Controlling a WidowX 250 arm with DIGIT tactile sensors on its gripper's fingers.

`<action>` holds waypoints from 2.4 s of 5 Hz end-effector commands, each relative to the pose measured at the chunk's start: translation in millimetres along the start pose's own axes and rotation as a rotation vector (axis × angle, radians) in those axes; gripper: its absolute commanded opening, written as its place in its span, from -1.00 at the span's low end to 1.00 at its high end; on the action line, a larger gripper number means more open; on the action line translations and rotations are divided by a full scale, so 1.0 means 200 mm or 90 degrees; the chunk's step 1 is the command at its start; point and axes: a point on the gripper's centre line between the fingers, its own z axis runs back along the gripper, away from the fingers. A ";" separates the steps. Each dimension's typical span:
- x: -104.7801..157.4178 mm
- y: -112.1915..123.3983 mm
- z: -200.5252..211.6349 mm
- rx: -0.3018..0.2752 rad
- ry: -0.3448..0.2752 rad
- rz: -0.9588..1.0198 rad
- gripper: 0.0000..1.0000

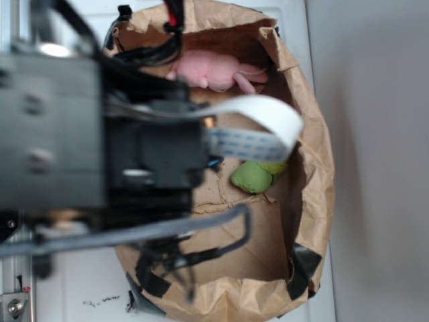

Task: Grab the pink bunny.

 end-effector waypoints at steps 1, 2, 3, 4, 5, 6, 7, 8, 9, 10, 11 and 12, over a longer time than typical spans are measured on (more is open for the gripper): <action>0.12 0.16 -0.15 0.004 0.021 -0.095 1.00; 0.15 0.21 -0.21 -0.005 0.033 -0.160 1.00; 0.19 0.25 -0.21 -0.042 0.060 -0.204 1.00; 0.19 0.25 -0.21 -0.042 0.060 -0.204 1.00; 0.19 0.25 -0.21 -0.042 0.060 -0.204 1.00; 0.19 0.25 -0.21 -0.042 0.060 -0.204 1.00; 0.25 0.32 -0.35 -0.053 0.066 -0.206 1.00; 0.33 0.37 -0.38 -0.039 0.065 -0.196 1.00; 0.36 0.41 -0.34 -0.053 0.069 -0.193 1.00; 0.29 0.40 -0.38 -0.002 0.028 -0.220 1.00; 0.24 0.42 -0.49 0.047 0.037 -0.230 1.00; 0.23 0.42 -0.54 0.070 0.030 -0.233 1.00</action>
